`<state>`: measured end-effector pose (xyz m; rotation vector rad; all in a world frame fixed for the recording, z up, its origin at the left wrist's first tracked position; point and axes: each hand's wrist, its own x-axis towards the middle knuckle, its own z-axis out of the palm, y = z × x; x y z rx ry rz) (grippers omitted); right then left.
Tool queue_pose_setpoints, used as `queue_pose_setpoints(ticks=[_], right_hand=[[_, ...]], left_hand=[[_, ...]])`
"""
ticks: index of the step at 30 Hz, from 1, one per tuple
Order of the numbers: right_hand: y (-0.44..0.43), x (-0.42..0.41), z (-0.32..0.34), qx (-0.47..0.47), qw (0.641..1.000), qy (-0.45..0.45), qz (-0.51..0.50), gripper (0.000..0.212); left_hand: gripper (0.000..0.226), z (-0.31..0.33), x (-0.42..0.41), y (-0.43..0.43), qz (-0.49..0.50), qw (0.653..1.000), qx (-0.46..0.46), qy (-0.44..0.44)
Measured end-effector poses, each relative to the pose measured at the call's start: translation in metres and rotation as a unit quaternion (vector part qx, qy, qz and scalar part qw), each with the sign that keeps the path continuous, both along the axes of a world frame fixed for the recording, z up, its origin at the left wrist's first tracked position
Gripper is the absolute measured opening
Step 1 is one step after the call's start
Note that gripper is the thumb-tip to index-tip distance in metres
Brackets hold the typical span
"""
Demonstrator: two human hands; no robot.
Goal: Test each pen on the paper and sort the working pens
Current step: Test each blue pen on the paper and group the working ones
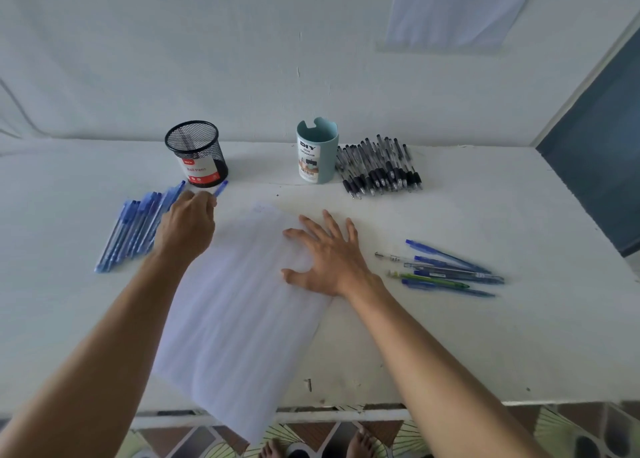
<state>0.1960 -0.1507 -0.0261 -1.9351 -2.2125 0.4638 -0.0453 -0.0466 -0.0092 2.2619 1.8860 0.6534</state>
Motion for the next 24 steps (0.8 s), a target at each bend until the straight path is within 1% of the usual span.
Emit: queue_pose_setpoints(ticks=[3,5,8,11,18,20,21,24], right_hand=[[-0.003,-0.013,0.000,0.014,1.000,-0.014,0.006,0.075],[-0.004,-0.024,0.000,0.027,0.999,-0.030,0.015,0.078],[-0.004,-0.034,0.002,0.036,0.998,-0.042,0.041,0.075],[-0.006,-0.037,0.003,0.042,0.996,-0.044,0.064,0.072],[-0.014,-0.033,0.003,0.040,0.997,-0.042,0.050,0.075],[-0.015,-0.031,0.003,0.037,0.997,-0.044,0.047,0.075],[-0.016,-0.029,0.004,0.034,0.997,-0.044,0.045,0.074],[-0.016,-0.026,0.006,0.019,0.998,-0.035,0.040,0.071]], left_hand=[[0.026,-0.005,-0.007,-0.003,0.029,0.998,-0.036,0.038],[0.029,-0.008,-0.013,-0.005,0.035,0.998,-0.025,0.047],[0.038,-0.011,-0.022,-0.006,0.035,0.997,0.010,0.071],[0.038,-0.008,-0.028,-0.005,0.056,0.997,0.024,0.053],[0.036,-0.005,-0.028,-0.003,0.076,0.996,0.031,0.017],[0.033,-0.005,-0.018,-0.009,0.054,0.998,0.040,0.001],[0.031,-0.004,-0.011,-0.013,0.027,0.999,0.044,-0.003],[0.030,-0.008,0.018,-0.030,-0.099,0.994,0.042,0.001]])
